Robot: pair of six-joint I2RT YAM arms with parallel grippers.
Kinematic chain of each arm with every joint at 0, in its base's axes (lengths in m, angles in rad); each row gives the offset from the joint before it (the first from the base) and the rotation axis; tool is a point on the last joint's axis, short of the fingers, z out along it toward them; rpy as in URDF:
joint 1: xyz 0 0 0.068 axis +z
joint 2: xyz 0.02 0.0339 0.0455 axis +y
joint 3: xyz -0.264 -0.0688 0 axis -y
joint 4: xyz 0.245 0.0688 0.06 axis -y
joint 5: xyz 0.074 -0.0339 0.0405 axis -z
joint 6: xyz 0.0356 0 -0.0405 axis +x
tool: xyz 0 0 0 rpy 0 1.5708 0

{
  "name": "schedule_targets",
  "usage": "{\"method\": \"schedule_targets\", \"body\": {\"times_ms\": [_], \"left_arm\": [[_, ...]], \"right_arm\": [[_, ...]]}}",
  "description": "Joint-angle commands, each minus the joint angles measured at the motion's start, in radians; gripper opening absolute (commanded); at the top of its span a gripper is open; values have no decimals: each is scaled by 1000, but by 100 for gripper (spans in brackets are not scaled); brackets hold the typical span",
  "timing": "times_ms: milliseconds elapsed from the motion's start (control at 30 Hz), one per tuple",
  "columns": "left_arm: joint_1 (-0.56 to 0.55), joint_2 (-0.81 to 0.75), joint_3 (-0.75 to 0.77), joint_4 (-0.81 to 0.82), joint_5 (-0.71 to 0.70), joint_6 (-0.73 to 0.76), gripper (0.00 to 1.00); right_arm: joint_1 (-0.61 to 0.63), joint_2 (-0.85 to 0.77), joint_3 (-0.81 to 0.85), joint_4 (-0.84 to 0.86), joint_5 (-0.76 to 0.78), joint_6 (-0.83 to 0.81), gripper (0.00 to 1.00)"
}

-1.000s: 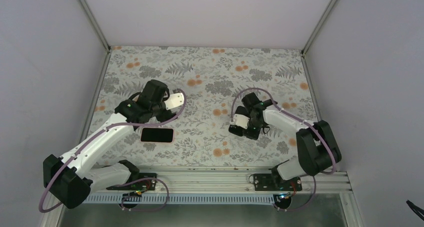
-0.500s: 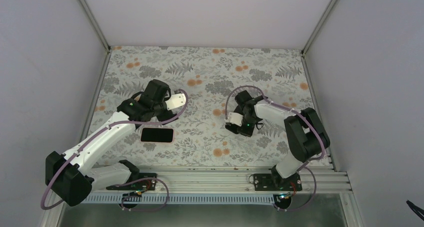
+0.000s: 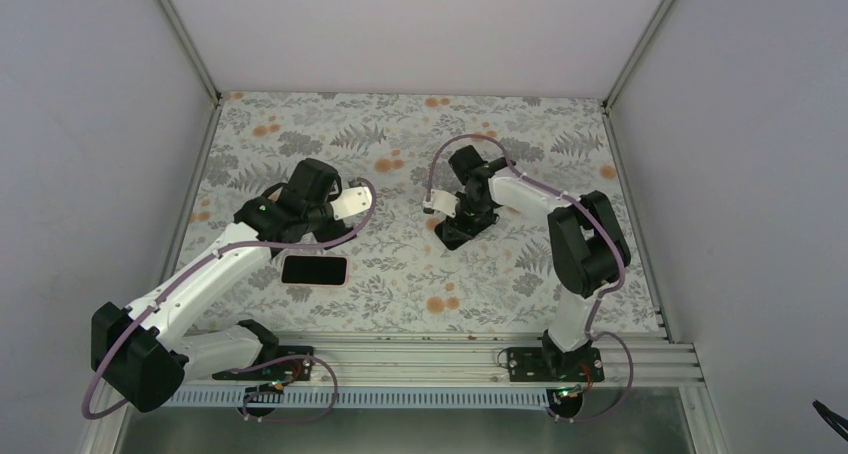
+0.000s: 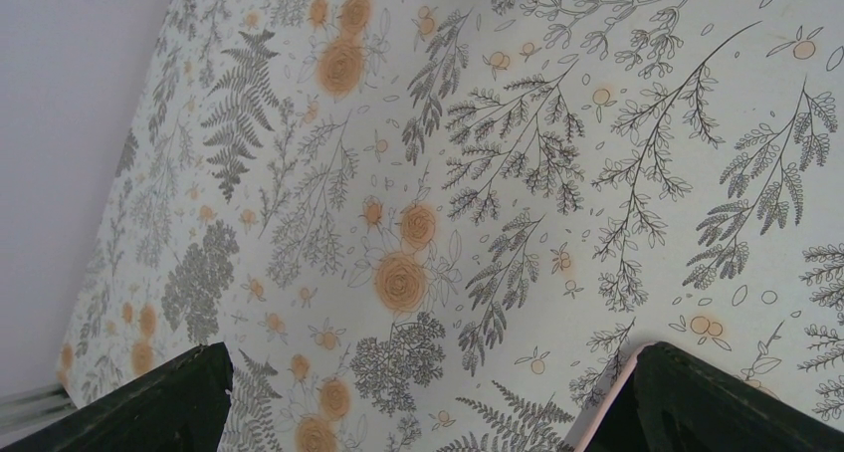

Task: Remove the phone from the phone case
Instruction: Move the phone to the center of the board, then pick up the phone at the center of the board.

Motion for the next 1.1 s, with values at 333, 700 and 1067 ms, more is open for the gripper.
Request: {"method": "schedule_targets", "body": {"times_ms": [333, 700, 1067], "left_arm": [[8, 18, -7, 68, 15, 8, 100], [15, 41, -46, 147, -42, 19, 100], [78, 27, -105, 191, 3, 54, 100]], "right_arm": [[-98, -286, -176, -48, 43, -732, 100], [-109, -75, -20, -55, 153, -1005, 100], [-109, 91, 105, -34, 187, -1009, 100]]}}
